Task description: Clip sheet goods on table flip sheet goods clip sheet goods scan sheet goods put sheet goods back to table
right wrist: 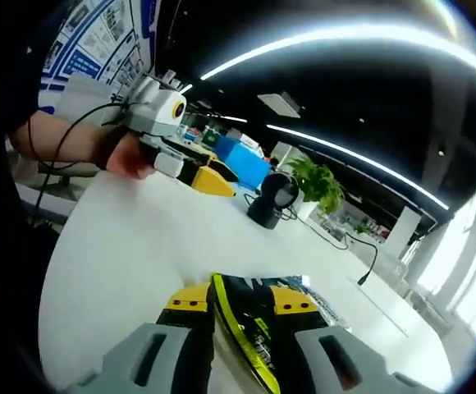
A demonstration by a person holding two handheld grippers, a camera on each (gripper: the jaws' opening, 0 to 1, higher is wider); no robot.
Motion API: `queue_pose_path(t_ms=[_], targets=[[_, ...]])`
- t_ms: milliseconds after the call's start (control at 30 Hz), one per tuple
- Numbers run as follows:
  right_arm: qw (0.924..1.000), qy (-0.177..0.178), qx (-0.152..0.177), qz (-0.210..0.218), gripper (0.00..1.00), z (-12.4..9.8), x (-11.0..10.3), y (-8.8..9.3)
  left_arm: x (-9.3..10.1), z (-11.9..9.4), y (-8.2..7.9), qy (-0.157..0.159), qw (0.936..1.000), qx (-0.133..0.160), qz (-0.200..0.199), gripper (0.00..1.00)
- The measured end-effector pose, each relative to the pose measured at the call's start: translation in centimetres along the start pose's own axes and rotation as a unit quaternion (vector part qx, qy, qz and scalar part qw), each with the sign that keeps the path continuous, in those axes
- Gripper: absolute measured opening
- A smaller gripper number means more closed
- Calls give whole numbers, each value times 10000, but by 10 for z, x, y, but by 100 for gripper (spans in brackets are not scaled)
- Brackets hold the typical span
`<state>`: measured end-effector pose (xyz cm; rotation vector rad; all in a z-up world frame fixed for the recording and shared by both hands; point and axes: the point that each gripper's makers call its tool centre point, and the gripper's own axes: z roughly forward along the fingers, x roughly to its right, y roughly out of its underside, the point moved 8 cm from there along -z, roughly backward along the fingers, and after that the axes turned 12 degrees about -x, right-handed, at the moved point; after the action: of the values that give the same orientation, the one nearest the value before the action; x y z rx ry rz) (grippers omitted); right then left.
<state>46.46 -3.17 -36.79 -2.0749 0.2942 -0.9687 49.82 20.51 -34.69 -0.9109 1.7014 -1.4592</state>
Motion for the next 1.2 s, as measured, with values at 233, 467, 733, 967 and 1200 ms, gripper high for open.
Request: queue_pose_path(t_ms=[233,467,733,967,1200], targets=[[10000,10,-6,-89,20,2,-1,-3,0,0,0,-7,10000,-4,3,33],[9998,19,-77,-196,20,6,-4,-2,1,-1,0,-10,10000,3,-2,33],[9974,132,-211,-682,12,10,-11,-2,1,-1,-1,-3,10000,4,-6,33],[9960,115,-237,-849,0,12,-17,-4,1,-1,-1,-14,10000,8,-15,33],[9975,86,-208,-665,0,3,-11,-5,1,0,-1,-10,10000,8,-23,33]])
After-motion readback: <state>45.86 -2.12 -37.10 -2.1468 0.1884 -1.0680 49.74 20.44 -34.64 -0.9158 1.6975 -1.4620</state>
